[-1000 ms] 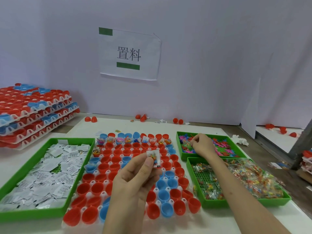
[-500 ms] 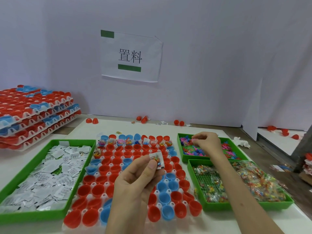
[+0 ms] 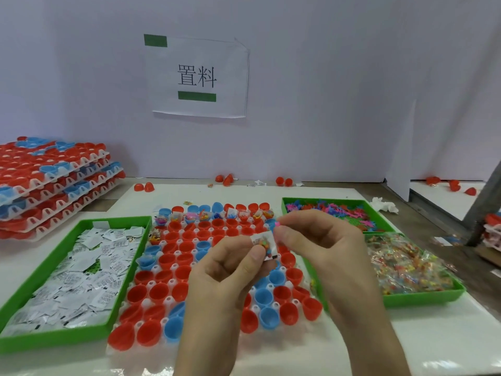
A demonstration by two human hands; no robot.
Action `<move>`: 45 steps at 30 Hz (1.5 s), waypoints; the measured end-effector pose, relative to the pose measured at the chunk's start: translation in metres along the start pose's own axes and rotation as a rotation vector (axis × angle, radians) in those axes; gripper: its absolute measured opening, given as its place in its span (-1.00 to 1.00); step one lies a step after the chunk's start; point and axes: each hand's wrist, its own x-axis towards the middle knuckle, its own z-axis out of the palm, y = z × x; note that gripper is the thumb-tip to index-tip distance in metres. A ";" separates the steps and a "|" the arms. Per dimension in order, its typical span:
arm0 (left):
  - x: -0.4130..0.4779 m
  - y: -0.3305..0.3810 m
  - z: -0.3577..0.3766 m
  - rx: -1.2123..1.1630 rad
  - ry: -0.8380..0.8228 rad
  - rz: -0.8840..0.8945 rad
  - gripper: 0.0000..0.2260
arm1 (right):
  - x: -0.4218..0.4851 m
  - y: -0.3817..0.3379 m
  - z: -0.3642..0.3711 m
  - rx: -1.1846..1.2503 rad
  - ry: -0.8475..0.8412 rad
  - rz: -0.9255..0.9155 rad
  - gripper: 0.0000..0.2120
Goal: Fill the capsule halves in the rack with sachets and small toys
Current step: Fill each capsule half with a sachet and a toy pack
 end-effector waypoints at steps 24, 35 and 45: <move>-0.003 0.001 -0.006 0.305 0.046 0.192 -0.74 | -0.012 -0.005 -0.002 -0.141 -0.207 -0.052 -0.71; -0.002 0.005 -0.017 0.397 0.058 0.303 -0.88 | -0.011 -0.001 0.006 -0.196 -0.228 -0.088 -0.83; -0.001 0.015 -0.047 0.605 -0.078 0.313 -0.80 | -0.006 0.006 0.016 -0.320 -0.337 -0.111 -0.68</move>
